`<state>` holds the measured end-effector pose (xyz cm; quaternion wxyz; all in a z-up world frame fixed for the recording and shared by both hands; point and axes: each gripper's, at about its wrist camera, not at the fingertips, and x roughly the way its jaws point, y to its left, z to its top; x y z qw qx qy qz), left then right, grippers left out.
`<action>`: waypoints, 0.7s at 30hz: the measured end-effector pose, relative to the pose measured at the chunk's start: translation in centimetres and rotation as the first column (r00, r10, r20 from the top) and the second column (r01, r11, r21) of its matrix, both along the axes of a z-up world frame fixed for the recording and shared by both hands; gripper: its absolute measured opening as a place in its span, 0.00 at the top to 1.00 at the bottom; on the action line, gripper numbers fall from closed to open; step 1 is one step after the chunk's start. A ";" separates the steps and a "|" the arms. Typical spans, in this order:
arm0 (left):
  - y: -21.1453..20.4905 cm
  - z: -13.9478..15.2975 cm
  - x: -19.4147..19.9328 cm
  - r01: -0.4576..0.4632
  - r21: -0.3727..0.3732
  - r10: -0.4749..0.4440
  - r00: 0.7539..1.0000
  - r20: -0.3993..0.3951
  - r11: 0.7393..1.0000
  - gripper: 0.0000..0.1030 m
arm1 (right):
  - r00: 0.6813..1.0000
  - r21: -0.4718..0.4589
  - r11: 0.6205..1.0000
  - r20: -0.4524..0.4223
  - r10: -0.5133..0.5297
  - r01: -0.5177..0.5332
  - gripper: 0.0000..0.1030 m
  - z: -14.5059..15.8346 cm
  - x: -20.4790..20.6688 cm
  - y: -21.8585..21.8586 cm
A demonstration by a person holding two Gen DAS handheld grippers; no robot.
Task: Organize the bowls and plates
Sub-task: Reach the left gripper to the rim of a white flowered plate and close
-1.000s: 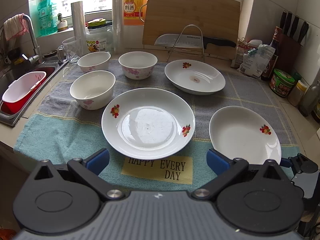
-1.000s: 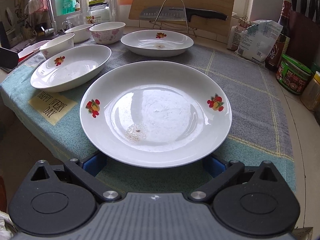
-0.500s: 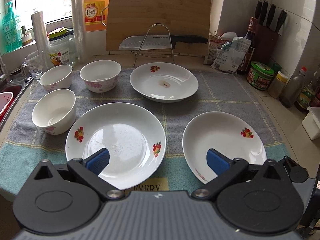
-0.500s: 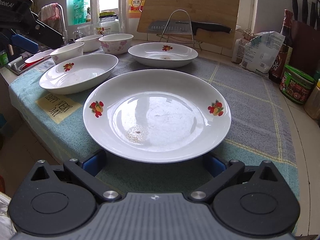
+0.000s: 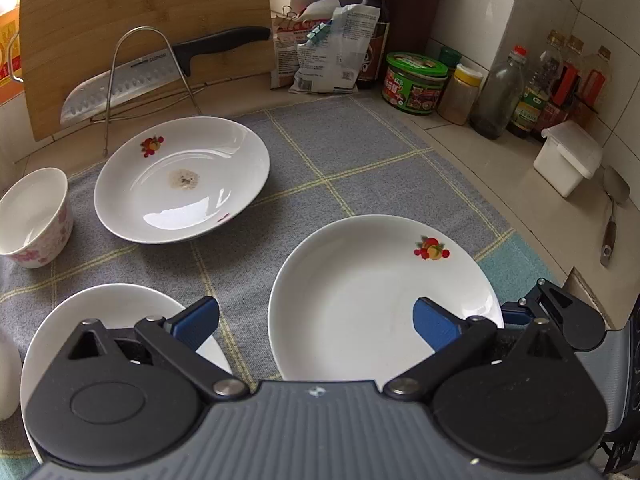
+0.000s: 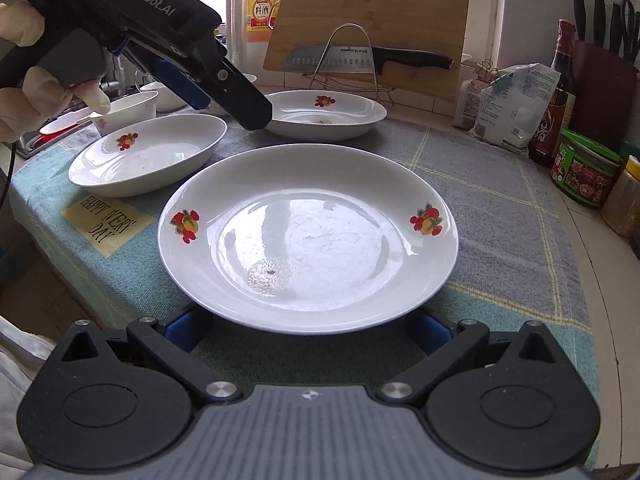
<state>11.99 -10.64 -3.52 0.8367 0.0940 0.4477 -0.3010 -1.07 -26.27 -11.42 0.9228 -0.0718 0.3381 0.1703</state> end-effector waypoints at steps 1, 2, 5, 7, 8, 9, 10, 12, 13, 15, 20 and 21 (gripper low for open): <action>-0.1 -0.2 0.4 0.019 -0.001 -0.019 1.000 -0.015 1.000 0.01 | 1.000 0.001 1.000 0.003 -0.007 0.007 0.00 0.0 0.0 0.1; -0.2 -0.5 1.0 0.045 -0.005 -0.045 0.998 -0.035 0.999 0.01 | 1.000 0.001 1.000 0.007 -0.015 0.015 0.00 -0.1 0.0 0.1; -0.7 -1.2 2.8 0.104 -0.008 -0.104 0.991 -0.085 0.995 0.01 | 1.000 0.002 1.000 0.010 -0.021 0.021 0.00 0.0 0.0 0.2; -0.9 -1.6 4.0 0.132 -0.018 -0.133 0.984 -0.116 0.991 0.01 | 1.000 0.002 1.000 0.008 -0.022 0.022 0.00 0.0 0.0 0.2; -1.0 -1.8 4.5 0.146 -0.024 -0.148 0.980 -0.134 0.989 0.02 | 1.000 0.000 1.000 0.006 -0.025 0.025 0.00 0.0 0.0 0.2; -1.2 -1.9 5.0 0.161 -0.031 -0.164 0.975 -0.149 0.986 0.02 | 1.000 0.000 1.000 0.003 -0.030 0.030 0.00 0.1 0.0 0.3; -1.3 -2.1 5.4 0.174 -0.036 -0.178 0.971 -0.160 0.984 0.02 | 0.999 -0.002 0.999 0.001 -0.034 0.034 0.00 0.1 0.0 0.4; -1.8 -2.5 6.1 0.211 -0.042 -0.216 0.959 -0.185 0.976 0.03 | 0.999 -0.004 0.999 -0.003 -0.041 0.041 0.00 0.1 0.0 0.4; -2.1 -2.7 6.4 0.227 -0.041 -0.231 0.953 -0.198 0.973 0.03 | 0.999 -0.006 0.999 -0.008 -0.047 0.047 0.00 0.2 0.0 0.5; -2.7 -3.1 6.8 0.251 -0.041 -0.254 0.941 -0.226 0.967 0.03 | 0.998 -0.007 0.998 -0.013 -0.055 0.055 0.00 0.2 0.0 0.5; -3.7 -3.8 7.5 0.287 -0.057 -0.291 0.916 -0.277 0.956 0.07 | 0.998 -0.003 0.998 -0.004 -0.055 0.055 0.00 0.1 0.0 0.5; -3.9 -3.8 7.7 0.288 -0.063 -0.294 0.911 -0.288 0.955 0.08 | 0.999 -0.002 0.999 -0.001 -0.054 0.054 0.00 0.1 -0.1 0.4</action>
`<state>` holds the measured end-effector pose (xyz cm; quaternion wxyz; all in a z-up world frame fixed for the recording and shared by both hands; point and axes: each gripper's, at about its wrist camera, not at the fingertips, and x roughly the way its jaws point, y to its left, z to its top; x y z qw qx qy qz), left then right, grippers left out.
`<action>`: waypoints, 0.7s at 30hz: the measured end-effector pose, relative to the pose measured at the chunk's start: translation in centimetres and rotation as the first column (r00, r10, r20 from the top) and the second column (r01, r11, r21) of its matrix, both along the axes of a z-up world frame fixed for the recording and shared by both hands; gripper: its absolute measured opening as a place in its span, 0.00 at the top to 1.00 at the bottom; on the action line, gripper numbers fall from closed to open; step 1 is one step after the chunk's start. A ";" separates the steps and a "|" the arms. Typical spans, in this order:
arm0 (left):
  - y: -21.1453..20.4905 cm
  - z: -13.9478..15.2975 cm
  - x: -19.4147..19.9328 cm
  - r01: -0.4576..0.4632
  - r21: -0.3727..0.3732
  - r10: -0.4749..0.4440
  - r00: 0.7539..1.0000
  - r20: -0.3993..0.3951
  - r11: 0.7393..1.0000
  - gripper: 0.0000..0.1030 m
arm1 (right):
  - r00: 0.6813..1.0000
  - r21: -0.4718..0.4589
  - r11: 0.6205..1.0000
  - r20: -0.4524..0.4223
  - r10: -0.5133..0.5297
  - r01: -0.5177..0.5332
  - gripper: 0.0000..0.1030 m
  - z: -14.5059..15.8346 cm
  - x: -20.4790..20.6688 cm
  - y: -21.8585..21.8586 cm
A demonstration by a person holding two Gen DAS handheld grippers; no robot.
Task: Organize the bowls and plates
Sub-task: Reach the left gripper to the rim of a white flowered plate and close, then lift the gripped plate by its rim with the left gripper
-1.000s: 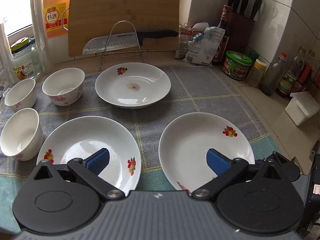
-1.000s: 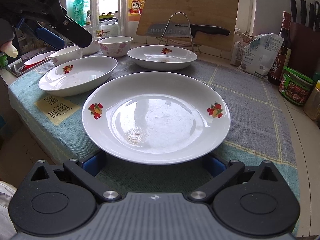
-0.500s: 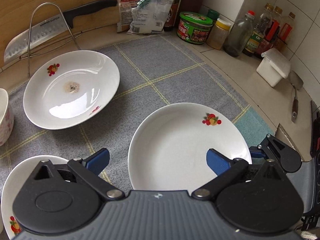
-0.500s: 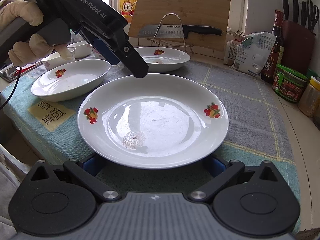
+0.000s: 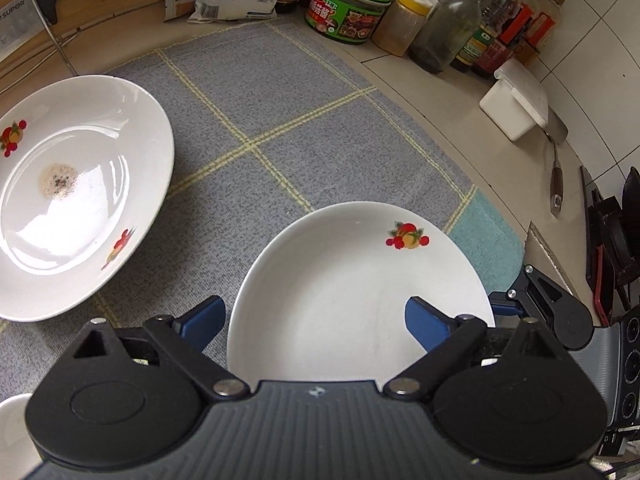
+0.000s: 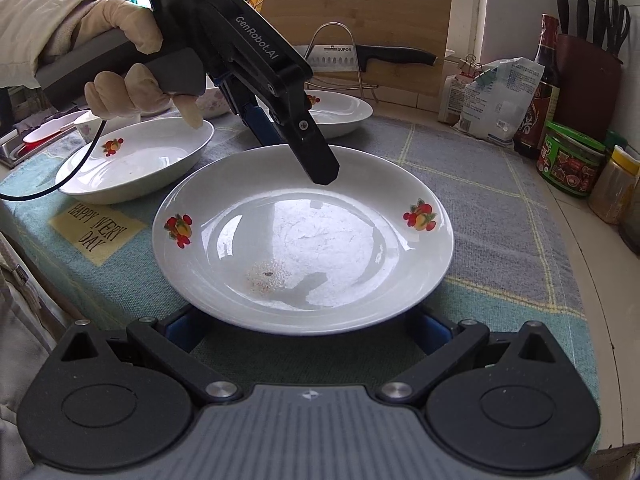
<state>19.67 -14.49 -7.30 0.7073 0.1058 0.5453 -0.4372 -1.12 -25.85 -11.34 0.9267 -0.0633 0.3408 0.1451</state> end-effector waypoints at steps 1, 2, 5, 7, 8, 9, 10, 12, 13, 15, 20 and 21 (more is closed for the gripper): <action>-0.1 0.0 0.1 0.009 -0.007 -0.009 1.000 -0.011 1.000 0.08 | 1.000 0.000 1.000 0.003 0.002 -0.002 0.00 0.0 0.0 0.0; -0.3 0.1 0.2 0.022 -0.010 -0.023 1.000 -0.014 1.000 0.08 | 1.000 0.001 1.000 0.004 0.003 -0.003 0.00 0.0 -0.1 0.0; -0.9 0.0 0.4 0.058 0.011 -0.058 0.998 -0.014 0.998 0.10 | 1.000 0.003 1.000 0.013 0.013 -0.013 0.00 -0.1 -0.2 -0.1; -1.2 0.0 0.5 0.073 0.024 -0.072 0.997 -0.022 0.997 0.13 | 1.000 0.003 1.000 0.012 0.020 -0.020 0.00 -0.1 -0.1 -0.2; -1.3 0.0 0.6 0.082 0.029 -0.081 0.996 -0.026 0.996 0.13 | 1.000 0.003 1.000 0.014 0.026 -0.026 0.00 -0.1 -0.1 -0.2; -1.4 0.0 0.7 0.090 0.033 -0.089 0.996 -0.031 0.995 0.13 | 0.999 0.004 1.000 0.014 0.029 -0.029 0.00 -0.1 -0.1 -0.2; -1.4 0.0 0.8 0.098 0.037 -0.097 0.995 -0.037 0.994 0.13 | 0.999 0.005 1.000 0.014 0.030 -0.030 0.00 -0.1 -0.1 -0.2; -1.6 -0.2 1.0 0.107 0.046 -0.105 0.993 -0.060 0.993 0.14 | 0.999 0.005 0.999 0.018 0.034 -0.034 0.00 -0.1 -0.1 -0.2; -1.6 -0.3 1.1 0.111 0.048 -0.107 0.992 -0.068 0.993 0.14 | 0.999 0.006 0.999 0.020 0.036 -0.036 0.00 -0.1 -0.2 -0.3; -1.8 -0.4 1.4 0.119 0.055 -0.114 0.990 -0.086 0.991 0.14 | 0.999 0.006 0.999 0.020 0.040 -0.040 0.00 -0.1 -0.2 -0.3; -2.0 -0.7 1.7 0.133 0.060 -0.126 0.986 -0.109 0.989 0.14 | 0.998 0.007 0.999 0.026 0.049 -0.049 0.00 -0.1 -0.3 -0.4; -2.0 -0.7 1.7 0.136 0.063 -0.128 0.986 -0.111 0.989 0.14 | 0.998 0.007 0.999 0.029 0.049 -0.049 0.00 -0.1 -0.4 -0.4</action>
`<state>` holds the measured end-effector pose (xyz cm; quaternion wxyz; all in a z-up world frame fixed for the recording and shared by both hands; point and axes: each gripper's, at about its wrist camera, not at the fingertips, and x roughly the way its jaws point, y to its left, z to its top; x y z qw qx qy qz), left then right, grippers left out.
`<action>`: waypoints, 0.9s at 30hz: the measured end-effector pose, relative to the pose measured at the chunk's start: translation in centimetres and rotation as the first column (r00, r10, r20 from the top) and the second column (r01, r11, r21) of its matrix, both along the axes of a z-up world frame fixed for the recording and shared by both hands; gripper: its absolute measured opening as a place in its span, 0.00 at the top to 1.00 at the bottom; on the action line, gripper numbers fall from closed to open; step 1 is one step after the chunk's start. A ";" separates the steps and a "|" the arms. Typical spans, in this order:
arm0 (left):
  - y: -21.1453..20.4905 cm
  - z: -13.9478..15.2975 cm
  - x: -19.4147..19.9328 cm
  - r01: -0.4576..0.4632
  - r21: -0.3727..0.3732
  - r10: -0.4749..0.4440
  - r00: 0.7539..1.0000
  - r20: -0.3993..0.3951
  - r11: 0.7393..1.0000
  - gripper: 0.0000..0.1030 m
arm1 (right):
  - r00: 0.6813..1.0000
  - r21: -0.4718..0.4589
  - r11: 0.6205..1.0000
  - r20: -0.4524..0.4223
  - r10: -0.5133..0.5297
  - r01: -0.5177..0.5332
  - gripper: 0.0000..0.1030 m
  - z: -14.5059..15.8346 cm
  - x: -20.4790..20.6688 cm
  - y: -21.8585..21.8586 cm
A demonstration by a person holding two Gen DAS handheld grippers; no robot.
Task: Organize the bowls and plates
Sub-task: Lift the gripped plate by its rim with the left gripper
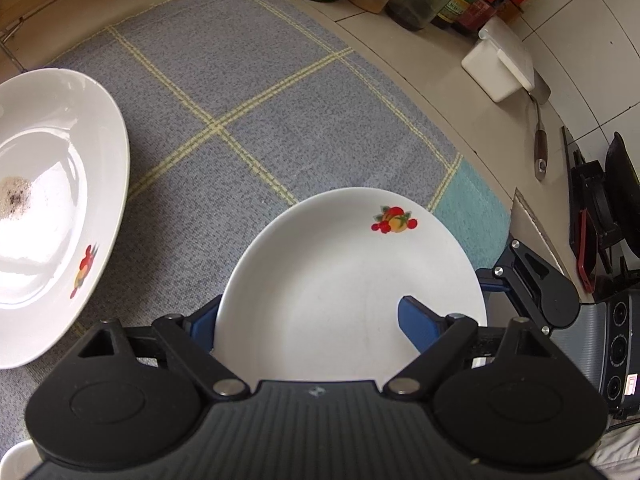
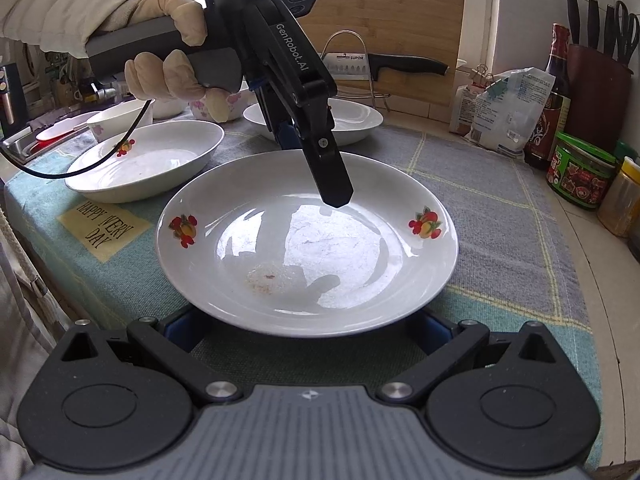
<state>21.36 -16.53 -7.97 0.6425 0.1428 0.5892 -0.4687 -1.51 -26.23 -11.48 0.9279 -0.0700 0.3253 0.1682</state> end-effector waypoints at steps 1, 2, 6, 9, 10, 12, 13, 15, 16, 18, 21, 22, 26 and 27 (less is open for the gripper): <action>-0.1 0.0 0.0 0.003 0.002 -0.003 1.000 -0.002 1.000 0.14 | 1.000 0.000 1.000 0.002 0.001 -0.001 0.00 0.0 0.0 0.0; -0.1 0.0 0.1 0.005 0.002 -0.005 1.000 -0.006 1.000 0.14 | 1.000 0.001 1.000 0.002 0.003 -0.003 0.00 0.0 0.0 -0.1; -0.1 0.0 0.4 0.011 -0.001 -0.011 1.000 -0.020 1.000 0.14 | 1.000 0.000 1.000 -0.002 0.010 -0.010 0.00 0.1 0.0 -0.1; -0.1 -0.1 0.5 0.028 -0.007 -0.029 0.999 -0.024 1.000 0.14 | 1.000 -0.001 1.000 -0.009 0.016 -0.016 0.00 0.2 0.2 -0.1; -0.2 -0.1 0.5 0.029 -0.009 -0.029 0.999 -0.028 1.000 0.14 | 1.000 -0.002 1.000 -0.012 0.018 -0.018 0.00 0.2 0.3 -0.1; -0.2 -0.1 0.6 0.027 -0.009 -0.027 0.999 -0.032 1.000 0.14 | 1.000 -0.004 1.000 -0.019 0.022 -0.022 0.00 0.3 0.5 -0.1; -0.2 -0.1 0.6 0.027 -0.010 -0.028 0.999 -0.034 1.000 0.14 | 0.999 -0.005 1.000 -0.022 0.023 -0.023 0.00 0.3 0.5 -0.1; -0.2 -0.1 0.6 0.028 -0.012 -0.029 0.999 -0.037 1.000 0.14 | 0.999 -0.009 1.000 -0.033 0.023 -0.023 0.00 0.4 0.7 0.0; -0.1 -0.1 0.6 0.029 -0.013 -0.029 0.999 -0.039 0.999 0.14 | 0.999 -0.010 1.000 -0.035 0.023 -0.023 0.00 0.4 0.8 0.0; -0.1 -0.1 0.7 0.026 -0.014 -0.026 0.999 -0.044 1.000 0.14 | 0.999 -0.012 1.000 -0.041 0.023 -0.023 0.00 0.4 0.8 0.1; -0.2 -0.1 0.7 0.036 -0.012 -0.037 0.998 -0.043 0.999 0.14 | 0.999 -0.014 1.000 -0.048 0.021 -0.022 0.00 0.5 0.9 0.1; -0.2 0.0 0.7 0.039 -0.011 -0.039 0.998 -0.041 0.999 0.14 | 0.999 -0.014 1.000 -0.051 0.020 -0.020 0.00 0.5 1.0 0.2; -0.1 0.0 0.7 0.033 -0.013 -0.034 0.998 -0.044 0.999 0.14 | 0.998 -0.021 1.000 -0.065 0.017 -0.019 0.00 0.6 1.1 0.3; -0.1 0.0 0.7 0.033 -0.014 -0.033 0.998 -0.044 0.999 0.14 | 0.998 -0.021 1.000 -0.066 0.017 -0.019 0.00 0.6 1.1 0.3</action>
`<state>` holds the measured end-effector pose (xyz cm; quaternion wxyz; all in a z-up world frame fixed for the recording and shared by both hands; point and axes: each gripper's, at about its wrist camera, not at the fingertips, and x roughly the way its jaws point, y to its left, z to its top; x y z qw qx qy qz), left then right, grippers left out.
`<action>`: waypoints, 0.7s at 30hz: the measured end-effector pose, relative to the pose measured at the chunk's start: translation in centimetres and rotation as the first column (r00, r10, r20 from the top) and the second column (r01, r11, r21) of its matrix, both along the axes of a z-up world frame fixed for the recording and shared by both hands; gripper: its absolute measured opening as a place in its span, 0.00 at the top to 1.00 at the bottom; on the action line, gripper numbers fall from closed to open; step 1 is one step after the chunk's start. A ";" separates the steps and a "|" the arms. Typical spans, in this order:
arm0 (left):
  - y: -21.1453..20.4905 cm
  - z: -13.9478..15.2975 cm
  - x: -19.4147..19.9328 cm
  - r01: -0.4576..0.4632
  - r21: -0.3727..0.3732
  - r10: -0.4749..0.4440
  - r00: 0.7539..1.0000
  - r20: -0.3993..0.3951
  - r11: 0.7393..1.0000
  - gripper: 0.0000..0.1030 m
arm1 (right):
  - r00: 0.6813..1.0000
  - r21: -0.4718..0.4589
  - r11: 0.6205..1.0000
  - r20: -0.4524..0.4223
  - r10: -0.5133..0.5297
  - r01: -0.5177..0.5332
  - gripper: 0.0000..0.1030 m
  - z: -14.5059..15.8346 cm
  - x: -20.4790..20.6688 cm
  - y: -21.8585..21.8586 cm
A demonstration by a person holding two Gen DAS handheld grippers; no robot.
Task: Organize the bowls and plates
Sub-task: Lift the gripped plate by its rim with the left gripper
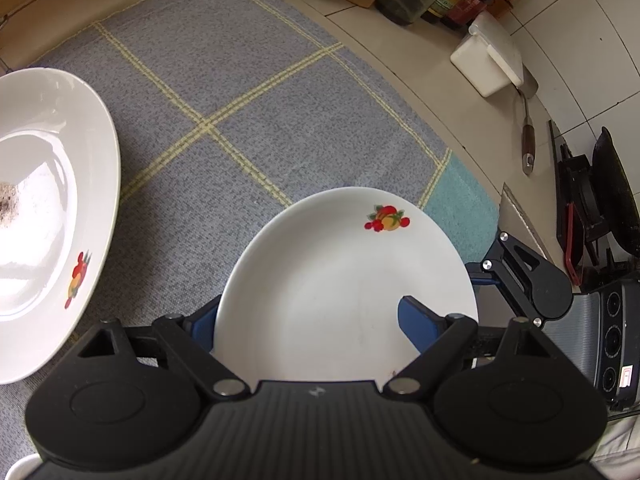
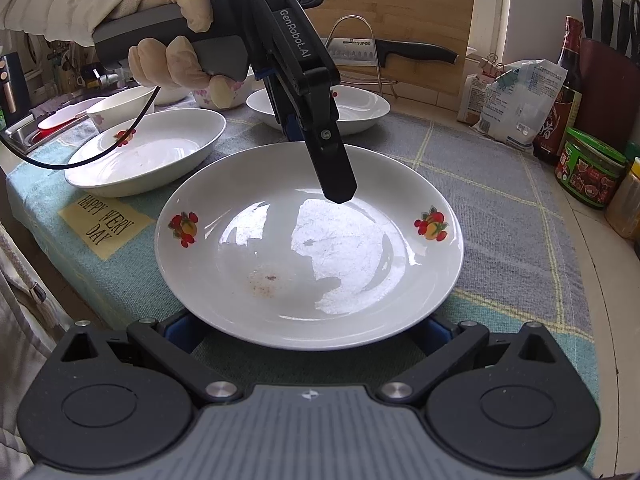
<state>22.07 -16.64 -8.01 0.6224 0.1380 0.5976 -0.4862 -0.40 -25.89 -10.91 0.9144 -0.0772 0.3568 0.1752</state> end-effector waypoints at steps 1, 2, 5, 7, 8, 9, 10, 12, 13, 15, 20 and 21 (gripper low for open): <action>0.0 0.0 0.0 0.000 -0.001 0.000 1.000 0.001 1.000 0.14 | 1.000 0.000 1.000 -0.002 0.000 0.000 0.00 0.0 0.0 0.0; 0.0 0.0 0.0 -0.001 0.000 0.001 1.000 0.001 1.000 0.14 | 1.000 -0.002 1.000 -0.004 0.001 -0.001 0.00 0.1 0.1 0.0; 0.0 0.0 0.0 -0.002 0.002 0.002 1.000 0.003 1.000 0.14 | 1.000 -0.003 1.000 -0.012 0.002 -0.002 0.00 0.1 0.2 0.0; -0.1 0.1 0.0 -0.005 0.001 0.005 1.000 0.002 1.000 0.14 | 1.000 -0.003 1.000 -0.019 0.003 -0.003 0.00 0.2 0.3 0.0; 0.0 0.2 0.0 -0.007 -0.002 0.007 1.000 0.000 1.000 0.14 | 1.000 -0.004 1.000 -0.023 0.003 -0.003 0.00 0.2 0.3 -0.1; -0.1 0.2 0.0 -0.006 -0.005 0.006 1.000 0.000 1.000 0.14 | 1.000 -0.002 1.000 -0.028 0.003 -0.003 0.00 0.2 0.4 -0.1; -0.1 0.4 0.0 -0.005 -0.007 0.005 1.000 0.002 1.000 0.14 | 0.999 -0.001 1.000 -0.032 0.003 -0.003 0.00 0.3 0.4 -0.2; -0.3 0.6 0.0 -0.004 -0.012 0.004 1.000 0.004 1.000 0.14 | 0.999 0.001 1.000 -0.036 0.001 -0.001 0.00 0.3 0.5 -0.3; -0.4 0.7 0.1 -0.002 -0.013 0.002 1.000 0.007 1.000 0.14 | 0.999 0.002 1.000 -0.038 -0.001 0.001 0.00 0.4 0.5 -0.3; -0.5 0.9 0.1 0.000 -0.015 0.000 1.000 0.013 1.000 0.14 | 0.999 0.000 1.000 -0.039 -0.002 0.002 0.00 0.5 0.6 -0.4; -1.1 1.5 0.5 0.005 -0.025 -0.004 1.000 0.024 1.000 0.14 | 1.000 -0.011 1.000 -0.031 -0.002 0.001 0.00 1.1 0.9 -0.8; -1.3 1.6 0.6 0.005 -0.027 -0.004 1.000 0.026 1.000 0.14 | 1.000 -0.014 1.000 -0.030 -0.001 0.001 0.00 1.3 1.0 -1.0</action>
